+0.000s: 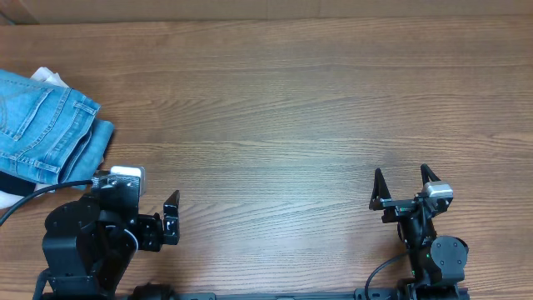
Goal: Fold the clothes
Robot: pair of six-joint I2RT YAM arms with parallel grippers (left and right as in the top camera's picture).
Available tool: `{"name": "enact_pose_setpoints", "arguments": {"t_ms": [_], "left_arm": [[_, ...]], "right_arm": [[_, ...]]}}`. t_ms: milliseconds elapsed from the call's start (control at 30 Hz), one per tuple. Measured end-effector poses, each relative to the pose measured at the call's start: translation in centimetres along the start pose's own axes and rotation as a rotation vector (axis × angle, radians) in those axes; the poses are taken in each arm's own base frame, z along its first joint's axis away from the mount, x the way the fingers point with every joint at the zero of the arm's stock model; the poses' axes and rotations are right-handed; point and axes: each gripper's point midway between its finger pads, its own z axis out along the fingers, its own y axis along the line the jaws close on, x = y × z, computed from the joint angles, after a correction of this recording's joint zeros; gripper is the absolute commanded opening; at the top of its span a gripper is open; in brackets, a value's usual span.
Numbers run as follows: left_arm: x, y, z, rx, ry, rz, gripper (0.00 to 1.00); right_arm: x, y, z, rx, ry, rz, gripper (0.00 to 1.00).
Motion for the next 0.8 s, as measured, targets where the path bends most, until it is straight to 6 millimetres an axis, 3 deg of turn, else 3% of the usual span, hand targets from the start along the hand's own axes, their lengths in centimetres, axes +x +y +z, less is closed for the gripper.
{"name": "enact_pose_setpoints", "arguments": {"t_ms": [167,400,567,800], "left_arm": [[0.4,0.5,-0.1,-0.024,0.002,-0.012,1.0],[3.4,1.2,0.4,-0.073,-0.117,-0.008,1.0],[4.7,1.6,2.9,-0.086,-0.246,0.012,1.0],[3.0,2.4,6.8,-0.105,-0.507,0.047,1.0]], "right_arm": [[0.0,0.0,0.0,0.0,0.0,0.0,1.0],[0.0,0.0,0.0,0.0,0.0,-0.001,1.0],[0.0,0.0,0.0,0.0,-0.001,0.0,1.0],[0.0,0.0,0.0,0.0,0.0,0.0,1.0]]}}
